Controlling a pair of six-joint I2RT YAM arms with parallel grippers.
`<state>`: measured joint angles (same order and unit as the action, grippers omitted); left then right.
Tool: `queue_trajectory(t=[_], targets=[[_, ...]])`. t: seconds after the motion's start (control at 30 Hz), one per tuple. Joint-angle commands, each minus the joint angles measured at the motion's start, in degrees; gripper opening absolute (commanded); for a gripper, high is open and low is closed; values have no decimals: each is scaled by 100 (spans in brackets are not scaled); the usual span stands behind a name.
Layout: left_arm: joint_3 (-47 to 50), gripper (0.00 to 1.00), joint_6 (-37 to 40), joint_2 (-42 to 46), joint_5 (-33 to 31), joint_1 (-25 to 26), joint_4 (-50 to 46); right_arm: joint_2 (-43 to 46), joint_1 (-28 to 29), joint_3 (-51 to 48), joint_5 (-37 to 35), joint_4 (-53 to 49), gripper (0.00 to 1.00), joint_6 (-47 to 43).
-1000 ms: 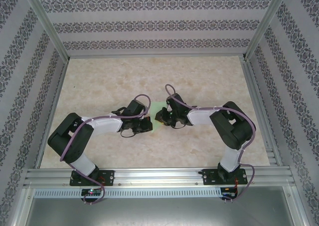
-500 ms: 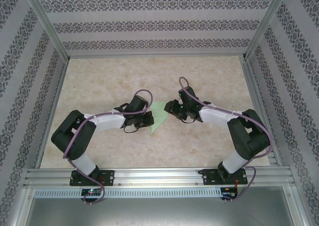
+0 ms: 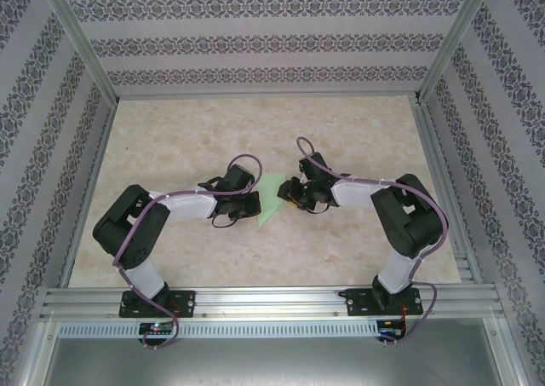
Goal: Fold a paper plane with a square sheet of paper (pick it up from the middle)
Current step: Third fold the triangle at the center of the table, then fourth fold the wing at the center of the table.
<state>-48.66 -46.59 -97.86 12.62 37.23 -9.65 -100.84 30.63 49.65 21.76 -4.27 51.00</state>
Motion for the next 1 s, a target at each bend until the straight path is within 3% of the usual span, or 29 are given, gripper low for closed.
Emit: queue_trajectory(t=[0.0,0.33,0.47,0.63,0.77,0.97], targets=[[-120,4,-42,-75,-119,-4,-160,-135,47,160,208,309,38,-49],[-120,4,-20,-33,-124,-1,-178,-394,48,-31,1057,1391,34,260],[-167,5,59,66,-154,-23,-287,-413,31,-56,997,1379,16,267],[-240,9,279,449,-298,-71,-607,-124,30,-100,623,1149,8,231],[-254,16,449,876,-388,-143,-820,353,56,-74,215,708,6,185],[-180,43,780,1576,-399,-236,-868,1220,221,91,-718,-336,6,217]])
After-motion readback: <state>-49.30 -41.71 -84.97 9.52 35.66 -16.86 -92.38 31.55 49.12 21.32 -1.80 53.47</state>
